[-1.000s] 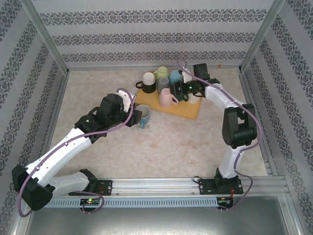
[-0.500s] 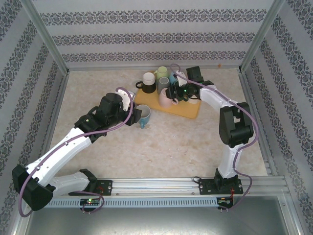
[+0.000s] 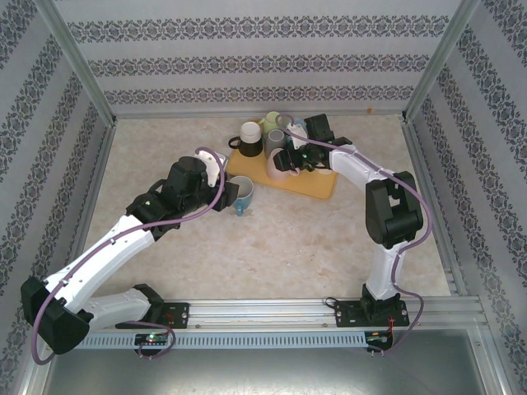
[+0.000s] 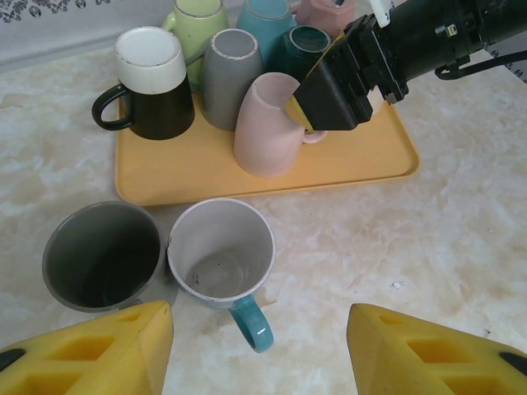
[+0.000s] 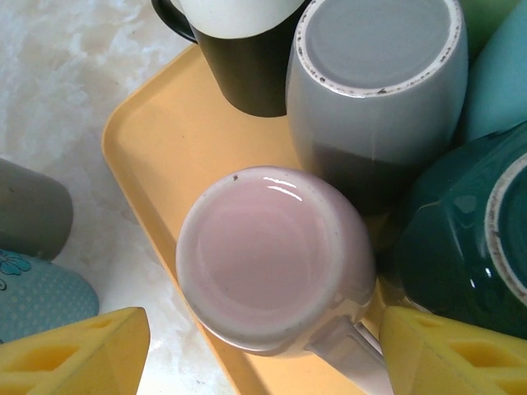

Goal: Turn the mug right side up

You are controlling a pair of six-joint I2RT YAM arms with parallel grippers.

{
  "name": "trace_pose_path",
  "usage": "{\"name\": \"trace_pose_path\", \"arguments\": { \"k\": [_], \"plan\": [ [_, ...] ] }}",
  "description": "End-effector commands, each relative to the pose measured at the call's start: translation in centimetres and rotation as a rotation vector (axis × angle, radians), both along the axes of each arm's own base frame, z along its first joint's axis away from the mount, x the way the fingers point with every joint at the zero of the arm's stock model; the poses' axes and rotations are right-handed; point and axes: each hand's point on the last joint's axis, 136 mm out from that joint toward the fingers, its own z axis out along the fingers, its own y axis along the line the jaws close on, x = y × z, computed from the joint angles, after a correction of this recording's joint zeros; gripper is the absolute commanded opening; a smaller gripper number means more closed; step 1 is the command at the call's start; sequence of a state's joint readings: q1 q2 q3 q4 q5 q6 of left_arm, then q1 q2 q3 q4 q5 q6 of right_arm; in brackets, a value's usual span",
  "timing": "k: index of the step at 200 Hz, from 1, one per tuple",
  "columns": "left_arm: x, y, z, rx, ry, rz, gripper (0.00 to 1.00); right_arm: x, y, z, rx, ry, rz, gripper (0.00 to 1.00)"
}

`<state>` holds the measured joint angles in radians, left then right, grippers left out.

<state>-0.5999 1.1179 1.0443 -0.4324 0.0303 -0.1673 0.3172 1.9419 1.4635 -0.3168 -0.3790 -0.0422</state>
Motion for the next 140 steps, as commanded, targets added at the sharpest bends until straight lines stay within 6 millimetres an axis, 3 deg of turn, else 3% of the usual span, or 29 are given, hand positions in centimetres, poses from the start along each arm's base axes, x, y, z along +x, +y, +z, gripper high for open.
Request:
{"name": "trace_pose_path", "arguments": {
  "k": [1,105,140],
  "plan": [
    [0.4,0.2,0.9,-0.015,-0.037,0.004,0.58,-1.2,-0.5,-1.4,-0.099,0.024,0.015,0.75],
    [0.3,0.3,1.0,-0.018,-0.041,0.001,0.58,-3.2,0.7,-0.6,-0.150,0.015,0.080,0.73],
    [0.3,0.2,1.0,-0.025,-0.041,0.001,0.58,-4.6,1.1,-0.7,-0.128,0.045,0.129,0.53]
  ]
}}
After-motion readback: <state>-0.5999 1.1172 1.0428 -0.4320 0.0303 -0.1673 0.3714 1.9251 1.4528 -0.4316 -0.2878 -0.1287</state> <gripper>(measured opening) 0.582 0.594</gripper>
